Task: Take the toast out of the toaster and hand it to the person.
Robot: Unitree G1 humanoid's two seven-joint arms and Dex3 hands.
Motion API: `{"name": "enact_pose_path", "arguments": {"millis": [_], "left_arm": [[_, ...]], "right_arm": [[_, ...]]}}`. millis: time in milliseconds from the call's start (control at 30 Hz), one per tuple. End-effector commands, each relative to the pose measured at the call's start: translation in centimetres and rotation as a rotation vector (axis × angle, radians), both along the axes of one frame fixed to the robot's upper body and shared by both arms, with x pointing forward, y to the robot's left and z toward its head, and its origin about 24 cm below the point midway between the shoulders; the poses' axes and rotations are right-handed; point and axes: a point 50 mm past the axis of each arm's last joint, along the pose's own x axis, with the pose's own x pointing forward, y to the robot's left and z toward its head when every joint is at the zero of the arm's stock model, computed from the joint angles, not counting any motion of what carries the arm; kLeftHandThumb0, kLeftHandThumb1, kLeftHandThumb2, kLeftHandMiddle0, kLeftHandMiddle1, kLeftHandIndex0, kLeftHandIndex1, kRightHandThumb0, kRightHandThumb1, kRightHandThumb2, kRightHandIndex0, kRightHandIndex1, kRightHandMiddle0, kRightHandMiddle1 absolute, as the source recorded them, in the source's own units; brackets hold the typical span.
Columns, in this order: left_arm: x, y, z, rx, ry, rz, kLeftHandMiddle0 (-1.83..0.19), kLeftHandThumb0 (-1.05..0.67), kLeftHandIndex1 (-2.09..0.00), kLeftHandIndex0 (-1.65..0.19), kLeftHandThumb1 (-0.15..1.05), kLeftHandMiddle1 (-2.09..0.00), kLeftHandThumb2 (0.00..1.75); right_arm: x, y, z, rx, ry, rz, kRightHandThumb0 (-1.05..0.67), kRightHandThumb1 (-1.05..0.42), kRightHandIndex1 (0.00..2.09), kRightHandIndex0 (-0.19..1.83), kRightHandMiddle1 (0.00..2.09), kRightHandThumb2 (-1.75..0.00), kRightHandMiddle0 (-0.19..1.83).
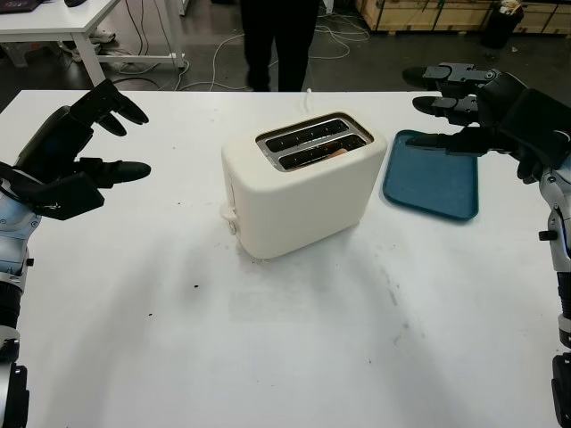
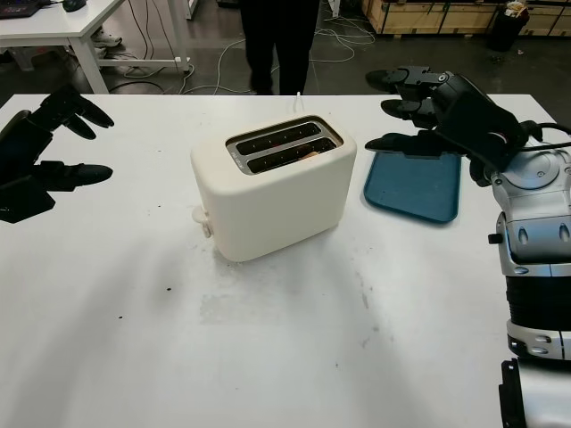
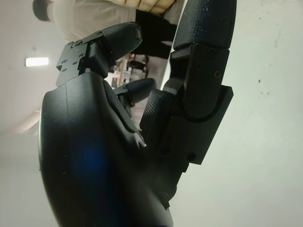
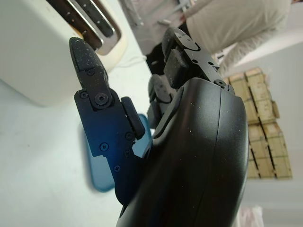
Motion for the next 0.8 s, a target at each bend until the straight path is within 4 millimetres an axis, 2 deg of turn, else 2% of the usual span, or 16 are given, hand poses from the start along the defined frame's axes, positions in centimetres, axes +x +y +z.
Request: {"name": "enact_pose_path", "arguments": {"millis": [0, 300, 400, 767], "left_arm": [[0.25, -0.24, 0.18, 0.002, 0.000, -0.004, 0.00, -1.05, -1.50, 0.00, 0.92, -1.67, 0.31], [0.36, -0.31, 0.18, -0.011, 0.005, -0.013, 0.00, -1.05, -1.50, 0.00, 0.92, -1.68, 0.30], [0.37, -0.38, 0.32, -0.007, 0.006, -0.008, 0.00, -1.05, -1.52, 0.00, 0.92, -1.68, 0.26], [0.34, -0.39, 0.57, 0.033, -0.010, 0.003, 0.00, -1.05, -1.50, 0.00, 0.92, -1.71, 0.33]], "right_arm": [[0.10, 0.10, 0.71, -0.009, -0.027, 0.007, -0.44, -0.74, 0.04, 0.42, 0.01, 0.00, 0.44], [0.15, 0.14, 1.06, 0.001, -0.046, 0.029, -0.52, -0.75, 0.04, 0.43, 0.01, 0.00, 0.44], [0.13, 0.15, 1.09, -0.016, -0.048, 0.029, -0.50, -0.74, 0.04, 0.43, 0.01, 0.00, 0.44], [0.11, 0.36, 0.83, -0.011, -0.034, 0.036, -0.45, -0.75, 0.03, 0.43, 0.00, 0.00, 0.44]]}}
